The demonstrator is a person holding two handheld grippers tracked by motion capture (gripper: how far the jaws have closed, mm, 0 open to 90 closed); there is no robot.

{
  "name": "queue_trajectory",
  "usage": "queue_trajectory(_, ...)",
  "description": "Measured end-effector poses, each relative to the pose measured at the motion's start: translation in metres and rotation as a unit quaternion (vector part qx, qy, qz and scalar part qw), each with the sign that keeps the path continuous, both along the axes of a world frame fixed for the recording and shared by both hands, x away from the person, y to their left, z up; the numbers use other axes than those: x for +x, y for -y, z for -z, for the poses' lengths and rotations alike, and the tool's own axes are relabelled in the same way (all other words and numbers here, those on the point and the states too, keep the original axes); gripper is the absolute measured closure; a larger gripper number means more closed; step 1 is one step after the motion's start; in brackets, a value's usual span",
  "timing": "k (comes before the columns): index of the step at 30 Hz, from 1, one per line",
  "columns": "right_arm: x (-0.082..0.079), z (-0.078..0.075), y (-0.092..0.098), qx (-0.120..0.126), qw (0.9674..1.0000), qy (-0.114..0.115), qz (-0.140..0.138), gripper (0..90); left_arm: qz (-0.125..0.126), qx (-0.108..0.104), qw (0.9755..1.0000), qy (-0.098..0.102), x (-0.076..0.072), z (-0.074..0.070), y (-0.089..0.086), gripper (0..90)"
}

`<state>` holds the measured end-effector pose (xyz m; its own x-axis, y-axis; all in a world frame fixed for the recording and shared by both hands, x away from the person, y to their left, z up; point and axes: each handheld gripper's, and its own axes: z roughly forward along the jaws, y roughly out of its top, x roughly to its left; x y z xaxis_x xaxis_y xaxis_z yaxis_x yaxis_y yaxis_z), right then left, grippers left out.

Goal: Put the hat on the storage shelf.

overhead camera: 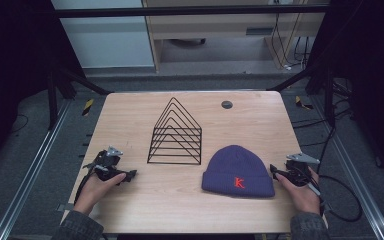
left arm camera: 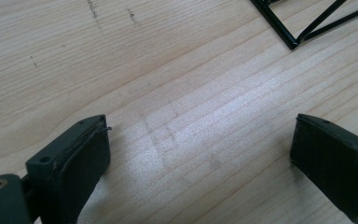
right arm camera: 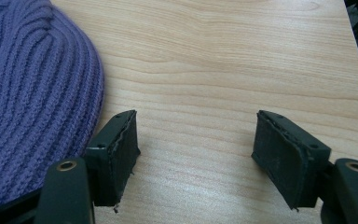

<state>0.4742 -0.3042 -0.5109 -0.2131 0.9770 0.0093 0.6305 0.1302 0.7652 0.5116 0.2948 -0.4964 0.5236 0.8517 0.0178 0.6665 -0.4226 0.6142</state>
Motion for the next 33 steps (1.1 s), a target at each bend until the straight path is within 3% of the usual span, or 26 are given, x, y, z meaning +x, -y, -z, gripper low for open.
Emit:
queue_trajectory(6, 0.000, 0.000, 0.000, 0.003, 1.0000, -0.001, -0.001, 29.3, 0.000, 0.003, 1.0000, -0.001, 0.000, 0.000, 0.000, 3.1)
queue_trajectory(10, 0.002, -0.006, 0.002, 0.038, 0.9989, -0.019, 0.019, 27.6, 0.003, 0.002, 1.0000, -0.003, 0.000, 0.000, 0.001, 1.3)
queue_trajectory(13, 0.009, -0.017, 0.002, 0.012, 0.9996, -0.020, 0.016, 26.2, 0.003, 0.002, 1.0000, -0.003, 0.000, 0.000, 0.002, 1.2)
queue_trajectory(17, 0.021, -0.032, 0.000, -0.002, 0.9994, -0.033, 0.003, 25.0, 0.000, 0.001, 1.0000, -0.005, 0.000, 0.001, 0.002, 0.4)
queue_trajectory(18, 0.032, -0.045, -0.005, -0.012, 0.9990, -0.041, -0.009, 23.6, -0.001, 0.000, 1.0000, -0.001, -0.001, 0.001, 0.002, 0.3)
queue_trajectory(20, 0.036, -0.050, -0.007, -0.011, 0.9989, -0.043, -0.015, 23.0, 0.000, 0.001, 1.0000, -0.001, -0.001, 0.001, 0.002, 0.3)
queue_trajectory(21, 0.047, -0.061, -0.014, -0.018, 0.9977, -0.057, -0.033, 20.6, 0.001, 0.001, 1.0000, -0.002, -0.001, 0.001, 0.002, 0.3)
queue_trajectory(24, 0.059, -0.070, -0.024, -0.017, 0.9962, -0.067, -0.053, 20.7, 0.004, 0.002, 1.0000, -0.001, -0.001, 0.001, 0.002, 0.0)
queue_trajectory(33, 0.079, -0.075, -0.056, -0.004, 0.9877, -0.102, -0.118, 42.2, 0.007, -0.001, 1.0000, 0.004, -0.003, 0.002, 0.001, 0.0)
